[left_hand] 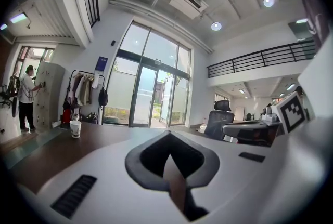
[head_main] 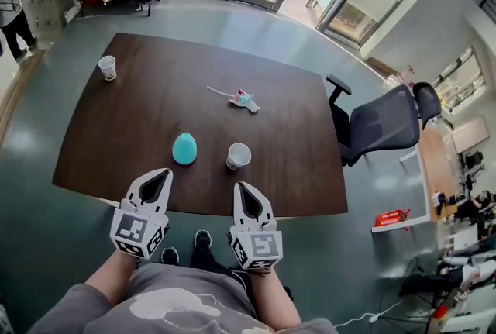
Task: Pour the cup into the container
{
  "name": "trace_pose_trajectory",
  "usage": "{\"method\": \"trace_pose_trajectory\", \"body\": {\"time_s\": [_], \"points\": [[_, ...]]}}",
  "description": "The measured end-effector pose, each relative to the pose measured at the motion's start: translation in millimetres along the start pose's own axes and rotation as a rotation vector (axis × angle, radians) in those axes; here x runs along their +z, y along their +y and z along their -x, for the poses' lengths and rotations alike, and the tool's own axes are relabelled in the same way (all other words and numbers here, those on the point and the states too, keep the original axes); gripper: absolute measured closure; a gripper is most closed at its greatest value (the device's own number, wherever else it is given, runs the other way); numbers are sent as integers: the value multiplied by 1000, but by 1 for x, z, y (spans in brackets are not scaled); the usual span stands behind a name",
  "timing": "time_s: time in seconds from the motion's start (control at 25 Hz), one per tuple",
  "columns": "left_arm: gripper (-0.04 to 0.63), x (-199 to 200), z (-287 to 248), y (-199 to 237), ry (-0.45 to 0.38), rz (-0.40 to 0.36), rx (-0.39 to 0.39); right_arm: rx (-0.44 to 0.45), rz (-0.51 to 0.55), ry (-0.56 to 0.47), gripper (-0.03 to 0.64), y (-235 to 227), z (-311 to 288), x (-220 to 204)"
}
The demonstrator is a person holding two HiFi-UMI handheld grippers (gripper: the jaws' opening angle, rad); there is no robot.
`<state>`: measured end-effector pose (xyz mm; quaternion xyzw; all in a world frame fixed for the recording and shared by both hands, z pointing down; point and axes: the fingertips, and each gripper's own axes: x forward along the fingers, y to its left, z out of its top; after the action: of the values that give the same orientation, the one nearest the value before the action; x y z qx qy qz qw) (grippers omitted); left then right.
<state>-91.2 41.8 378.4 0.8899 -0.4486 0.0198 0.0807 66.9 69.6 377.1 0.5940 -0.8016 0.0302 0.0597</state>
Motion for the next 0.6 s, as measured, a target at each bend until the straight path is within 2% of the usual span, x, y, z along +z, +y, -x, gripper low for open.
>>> {"method": "trace_pose_trajectory", "body": {"time_s": [0.6], "points": [[588,-19,24,5,28,37,-49,-21,-33,30,629,31,18,-17]]}}
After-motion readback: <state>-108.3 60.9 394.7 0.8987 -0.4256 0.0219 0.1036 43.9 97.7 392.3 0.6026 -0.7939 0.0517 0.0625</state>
